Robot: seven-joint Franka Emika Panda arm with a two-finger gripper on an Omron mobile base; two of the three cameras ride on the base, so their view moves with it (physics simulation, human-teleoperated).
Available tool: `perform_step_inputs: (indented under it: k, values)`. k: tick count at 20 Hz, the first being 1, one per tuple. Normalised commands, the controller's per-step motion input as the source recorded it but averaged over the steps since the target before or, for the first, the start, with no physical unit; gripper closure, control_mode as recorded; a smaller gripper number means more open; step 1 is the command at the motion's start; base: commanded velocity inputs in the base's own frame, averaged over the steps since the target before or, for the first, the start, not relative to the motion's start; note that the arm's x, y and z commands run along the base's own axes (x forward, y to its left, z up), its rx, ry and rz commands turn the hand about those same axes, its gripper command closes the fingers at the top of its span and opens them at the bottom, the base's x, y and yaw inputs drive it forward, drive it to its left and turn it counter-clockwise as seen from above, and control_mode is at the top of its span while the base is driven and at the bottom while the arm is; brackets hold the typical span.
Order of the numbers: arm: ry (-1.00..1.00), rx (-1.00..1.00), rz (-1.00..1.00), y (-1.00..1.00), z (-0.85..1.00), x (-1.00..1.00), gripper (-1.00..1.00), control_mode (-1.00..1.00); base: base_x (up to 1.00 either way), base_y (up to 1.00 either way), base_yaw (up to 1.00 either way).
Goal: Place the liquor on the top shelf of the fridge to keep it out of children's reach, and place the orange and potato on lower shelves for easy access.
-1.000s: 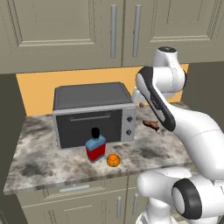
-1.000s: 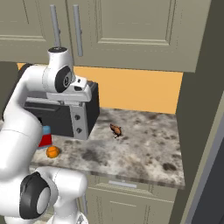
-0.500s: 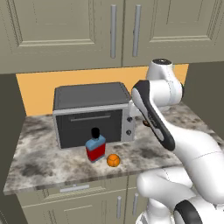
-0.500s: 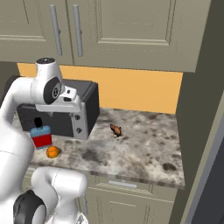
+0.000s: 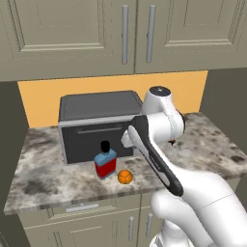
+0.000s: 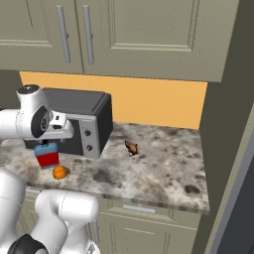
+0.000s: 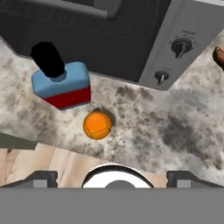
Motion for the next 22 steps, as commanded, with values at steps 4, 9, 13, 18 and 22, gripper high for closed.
perform_step_inputs:
  k: [4, 9, 13, 18, 22]
  values:
    - [-0.17, 0.01, -0.08, 0.49, -0.1, 0.0, -1.0, -1.0, 0.0, 0.0, 0.0]
    - [-0.2, 0.02, -0.28, 0.61, -0.12, -0.07, -1.0, -1.0, 0.0, 0.0, 0.0]
    - [-0.2, 0.03, -0.33, 0.58, -0.14, -0.02, -1.0, -1.0, 0.0, 0.0, 0.0]
    - [-0.17, 0.01, -0.25, 0.45, -0.15, 0.04, -1.0, -1.0, 0.0, 0.0, 0.0]
    - [-0.12, 0.0, -0.09, 0.19, -0.13, 0.18, -1.0, -1.0, 0.0, 0.0, 0.0]
